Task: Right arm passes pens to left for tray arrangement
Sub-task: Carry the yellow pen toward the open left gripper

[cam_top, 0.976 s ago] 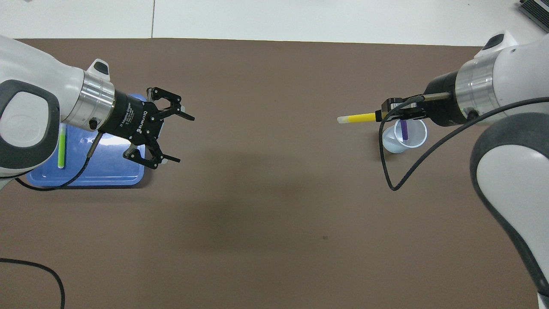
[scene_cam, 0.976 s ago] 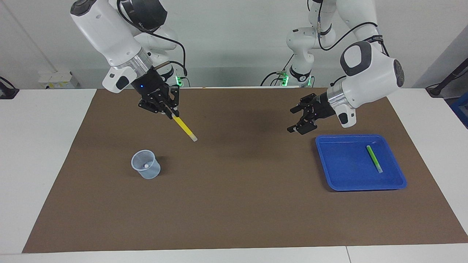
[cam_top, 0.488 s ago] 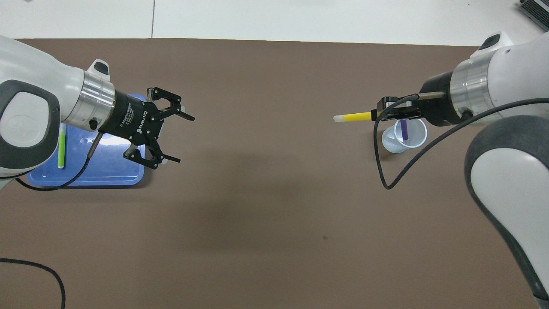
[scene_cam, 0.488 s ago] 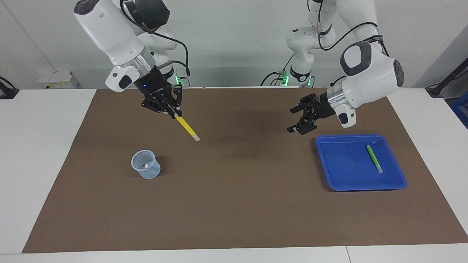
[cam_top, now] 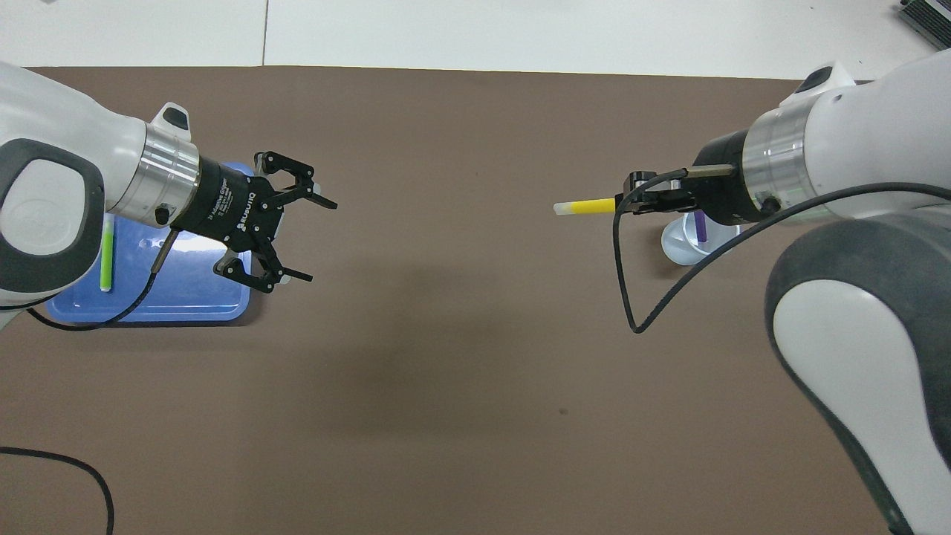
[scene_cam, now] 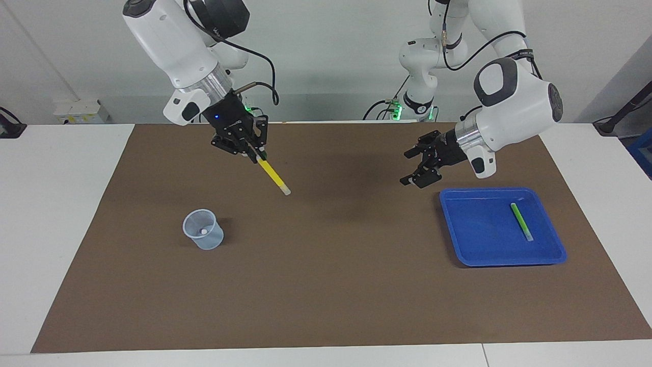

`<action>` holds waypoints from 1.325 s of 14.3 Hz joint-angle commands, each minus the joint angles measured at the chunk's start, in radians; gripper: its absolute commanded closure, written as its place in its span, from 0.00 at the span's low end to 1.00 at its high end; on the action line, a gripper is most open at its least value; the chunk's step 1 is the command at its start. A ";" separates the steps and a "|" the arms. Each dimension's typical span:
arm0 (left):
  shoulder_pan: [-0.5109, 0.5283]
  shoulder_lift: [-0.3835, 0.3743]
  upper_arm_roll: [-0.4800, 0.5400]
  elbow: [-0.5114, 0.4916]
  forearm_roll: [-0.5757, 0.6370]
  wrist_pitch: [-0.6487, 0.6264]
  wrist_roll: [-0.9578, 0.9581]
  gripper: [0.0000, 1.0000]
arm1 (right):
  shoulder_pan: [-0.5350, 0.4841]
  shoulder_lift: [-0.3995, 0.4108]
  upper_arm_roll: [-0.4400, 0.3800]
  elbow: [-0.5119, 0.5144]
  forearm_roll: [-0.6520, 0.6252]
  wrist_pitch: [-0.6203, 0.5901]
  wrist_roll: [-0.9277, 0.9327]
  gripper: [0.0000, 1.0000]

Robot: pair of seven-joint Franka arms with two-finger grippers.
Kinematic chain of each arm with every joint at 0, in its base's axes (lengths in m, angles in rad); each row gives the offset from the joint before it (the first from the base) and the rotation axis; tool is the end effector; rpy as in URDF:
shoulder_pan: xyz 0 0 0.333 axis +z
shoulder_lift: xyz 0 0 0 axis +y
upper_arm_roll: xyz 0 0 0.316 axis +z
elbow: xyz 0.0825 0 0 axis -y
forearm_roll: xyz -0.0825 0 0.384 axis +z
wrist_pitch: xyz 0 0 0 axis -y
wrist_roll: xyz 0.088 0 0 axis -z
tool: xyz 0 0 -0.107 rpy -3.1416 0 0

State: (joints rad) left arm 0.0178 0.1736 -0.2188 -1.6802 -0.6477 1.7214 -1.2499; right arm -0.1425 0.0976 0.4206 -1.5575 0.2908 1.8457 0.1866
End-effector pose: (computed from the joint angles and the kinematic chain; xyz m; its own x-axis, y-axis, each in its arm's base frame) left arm 0.5837 -0.1674 0.5067 0.2994 0.7174 -0.6290 0.9341 -0.3547 0.0400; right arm 0.5809 0.1769 0.6101 0.9927 0.0121 0.1199 0.0539 -0.9344 -0.3521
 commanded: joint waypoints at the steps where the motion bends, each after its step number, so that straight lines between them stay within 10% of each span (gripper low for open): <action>1: -0.010 -0.025 0.010 -0.029 -0.015 0.018 -0.013 0.02 | 0.018 -0.006 0.003 -0.021 0.021 0.032 0.054 1.00; 19: -0.033 -0.025 -0.056 -0.021 -0.164 0.234 -0.226 0.02 | 0.319 0.106 0.004 -0.012 0.128 0.427 0.438 1.00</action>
State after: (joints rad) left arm -0.0087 0.1716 -0.2527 -1.6808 -0.7767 1.9010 -1.4225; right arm 0.1600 0.1846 0.4231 -1.5726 0.3995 2.2279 0.6026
